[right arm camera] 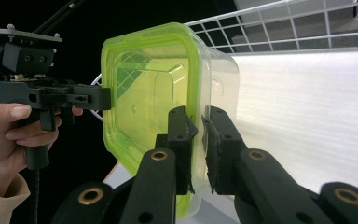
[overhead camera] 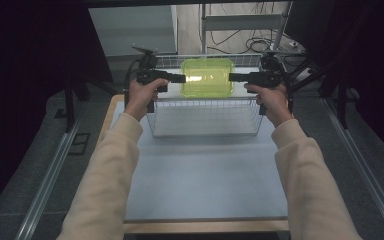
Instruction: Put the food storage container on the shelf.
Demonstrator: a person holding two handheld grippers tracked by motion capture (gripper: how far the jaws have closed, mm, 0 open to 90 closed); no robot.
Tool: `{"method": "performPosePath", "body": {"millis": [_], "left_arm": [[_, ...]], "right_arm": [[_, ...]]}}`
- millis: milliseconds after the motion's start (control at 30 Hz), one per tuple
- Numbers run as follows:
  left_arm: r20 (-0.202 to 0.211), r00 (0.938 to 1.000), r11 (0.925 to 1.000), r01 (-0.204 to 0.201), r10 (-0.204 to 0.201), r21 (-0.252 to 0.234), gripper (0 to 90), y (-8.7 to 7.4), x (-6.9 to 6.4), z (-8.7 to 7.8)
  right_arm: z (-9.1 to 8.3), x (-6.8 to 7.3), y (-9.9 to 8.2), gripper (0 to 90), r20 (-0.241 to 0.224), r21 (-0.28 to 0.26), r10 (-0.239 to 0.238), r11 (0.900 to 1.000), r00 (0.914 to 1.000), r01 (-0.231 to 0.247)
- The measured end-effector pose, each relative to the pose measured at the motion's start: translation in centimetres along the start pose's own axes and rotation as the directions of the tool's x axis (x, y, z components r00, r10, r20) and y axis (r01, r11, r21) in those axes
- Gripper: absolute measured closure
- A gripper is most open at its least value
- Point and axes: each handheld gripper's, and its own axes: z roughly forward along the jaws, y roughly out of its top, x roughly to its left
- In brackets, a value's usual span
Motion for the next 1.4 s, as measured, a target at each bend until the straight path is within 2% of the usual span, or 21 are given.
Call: {"method": "performPosePath", "body": {"millis": [300,400,433,500,600,633,800,833,867,900,933,1000,1033,1067,1167,1233,1267,1300,1400], "left_arm": [[-0.012,0.9995,0.9994,0.028,-0.029,-0.017,80.1,0.6,0.8,0.6],[-0.032,0.9990,0.9992,0.032,-0.032,-0.025,79.4,0.7,0.8,0.7],[-0.043,0.9988,0.9994,0.025,-0.026,-0.022,78.9,0.7,0.8,0.8],[-0.061,0.9979,0.9994,0.021,-0.022,-0.029,76.1,0.8,0.8,1.0],[-0.066,0.9977,0.9995,0.014,-0.016,-0.029,74.7,0.9,0.9,1.1],[-0.083,0.9964,0.9996,0.016,-0.018,-0.024,71.5,1.0,1.1,1.4],[-0.078,0.9963,0.9988,0.033,-0.036,-0.037,64.8,1.0,1.8,2.0],[-0.079,0.9961,0.9984,0.036,-0.039,-0.043,59.3,1.0,1.9,2.1],[-0.084,0.9957,0.9985,0.036,-0.040,-0.042,59.3,1.0,2.0,2.1],[-0.086,0.9950,0.9981,0.048,-0.051,-0.037,48.0,1.0,2.3,2.2],[-0.085,0.9951,0.9981,0.049,-0.052,-0.039,41.4,0.9,2.4,2.2],[-0.079,0.9953,0.9971,0.051,-0.055,-0.056,36.7,0.9,2.4,2.1],[-0.072,0.9963,0.9973,0.042,-0.047,-0.061,36.7,0.9,2.5,1.9],[-0.065,0.9966,0.9967,0.046,-0.050,-0.067,32.8,0.8,2.5,1.8],[-0.071,0.9965,0.9951,0.037,-0.044,-0.092,26.2,0.7,2.3,1.2],[-0.065,0.9971,0.9936,0.031,-0.038,-0.108,23.4,0.5,2.0,0.7],[-0.061,0.9975,0.9928,0.027,-0.034,-0.117,23.0,0.4,1.8,0.4],[-0.073,0.9973,0.9916,-0.002,-0.008,-0.130,22.7,-0.1,1.3,-0.6],[-0.071,0.9975,0.9896,-0.015,0.004,-0.143,22.7,-0.8,0.8,-1.5]], "right_arm": [[0.8,-0.5,0.7,80.3,0.021,0.013,0.024,0.9996,0.9995,-0.024],[1.0,-0.4,0.8,80.0,0.026,0.008,0.024,0.9997,0.9994,-0.024],[1.1,-0.4,0.8,79.6,0.032,0.006,0.022,0.9997,0.9993,-0.022],[1.5,-0.1,0.8,77.5,0.081,0.008,-0.017,0.9998,0.9966,0.017],[1.7,-0.2,0.8,76.0,0.097,0.000,-0.023,0.9997,0.9951,0.023],[2.0,-0.2,0.8,73.7,0.119,-0.003,-0.031,0.9995,0.9924,0.031],[2.6,-0.2,0.7,68.6,0.154,0.000,-0.034,0.9994,0.9875,0.034],[2.9,-0.3,0.7,64.5,0.169,-0.001,-0.039,0.9992,0.9849,0.040],[2.9,-0.3,0.7,64.5,0.169,-0.001,-0.039,0.9992,0.9849,0.040],[3.1,-0.4,0.6,57.4,0.189,0.006,-0.047,0.9989,0.9808,0.047],[3.1,-0.5,0.6,53.8,0.202,0.007,-0.049,0.9988,0.9781,0.049],[3.1,-0.5,0.6,52.0,0.209,-0.002,-0.049,0.9987,0.9766,0.050],[3.0,-0.5,0.5,49.4,0.217,-0.021,-0.052,0.9981,0.9747,0.058],[2.8,-0.5,0.5,46.0,0.228,-0.035,-0.058,0.9970,0.9720,0.068],[2.2,-0.4,0.5,42.4,0.218,-0.062,-0.057,0.9955,0.9743,0.072],[1.4,-0.1,0.4,39.4,0.198,-0.082,-0.075,0.9923,0.9772,0.093],[1.1,0.1,0.3,38.3,0.189,-0.087,-0.084,0.9910,0.9784,0.102],[0.8,0.2,0.1,37.2,0.181,-0.088,-0.096,0.9896,0.9789,0.113],[0.1,0.5,-0.3,36.2,0.166,-0.089,-0.121,0.9866,0.9786,0.137]]}}
